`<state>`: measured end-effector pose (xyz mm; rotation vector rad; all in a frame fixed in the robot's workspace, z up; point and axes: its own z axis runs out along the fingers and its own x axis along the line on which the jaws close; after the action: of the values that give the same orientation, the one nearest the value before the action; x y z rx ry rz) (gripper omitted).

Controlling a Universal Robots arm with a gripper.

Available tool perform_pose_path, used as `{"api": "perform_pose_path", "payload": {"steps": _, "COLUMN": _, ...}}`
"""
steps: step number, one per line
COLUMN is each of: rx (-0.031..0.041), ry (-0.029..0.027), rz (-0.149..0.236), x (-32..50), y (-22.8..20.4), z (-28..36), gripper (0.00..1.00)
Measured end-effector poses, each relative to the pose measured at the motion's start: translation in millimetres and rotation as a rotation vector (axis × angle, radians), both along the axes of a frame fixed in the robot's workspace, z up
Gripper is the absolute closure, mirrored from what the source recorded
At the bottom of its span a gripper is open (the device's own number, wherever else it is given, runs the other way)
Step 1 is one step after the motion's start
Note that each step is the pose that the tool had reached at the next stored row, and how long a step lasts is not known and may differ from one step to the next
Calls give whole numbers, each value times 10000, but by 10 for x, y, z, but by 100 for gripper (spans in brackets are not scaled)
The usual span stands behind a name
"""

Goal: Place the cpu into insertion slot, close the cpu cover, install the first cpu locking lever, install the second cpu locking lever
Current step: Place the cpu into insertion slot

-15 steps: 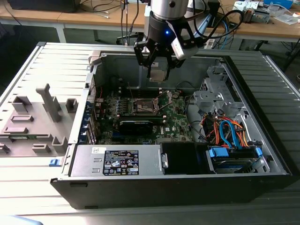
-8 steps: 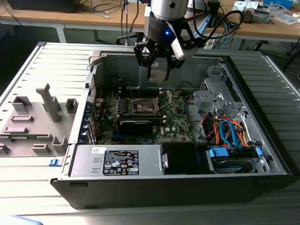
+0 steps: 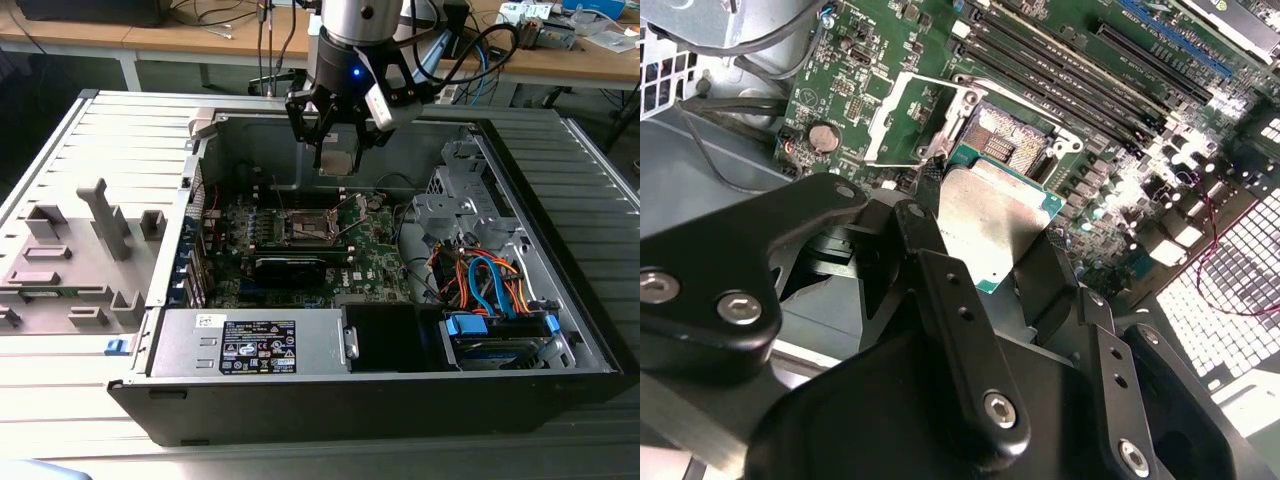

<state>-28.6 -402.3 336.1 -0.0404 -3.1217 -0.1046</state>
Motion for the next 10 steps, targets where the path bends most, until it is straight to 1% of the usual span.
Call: {"api": "perform_pose_path", "payload": {"steps": 10, "rx": 0, "ry": 0, "rz": 0, "x": 0, "y": -12, "z": -14, "gripper": 45}}
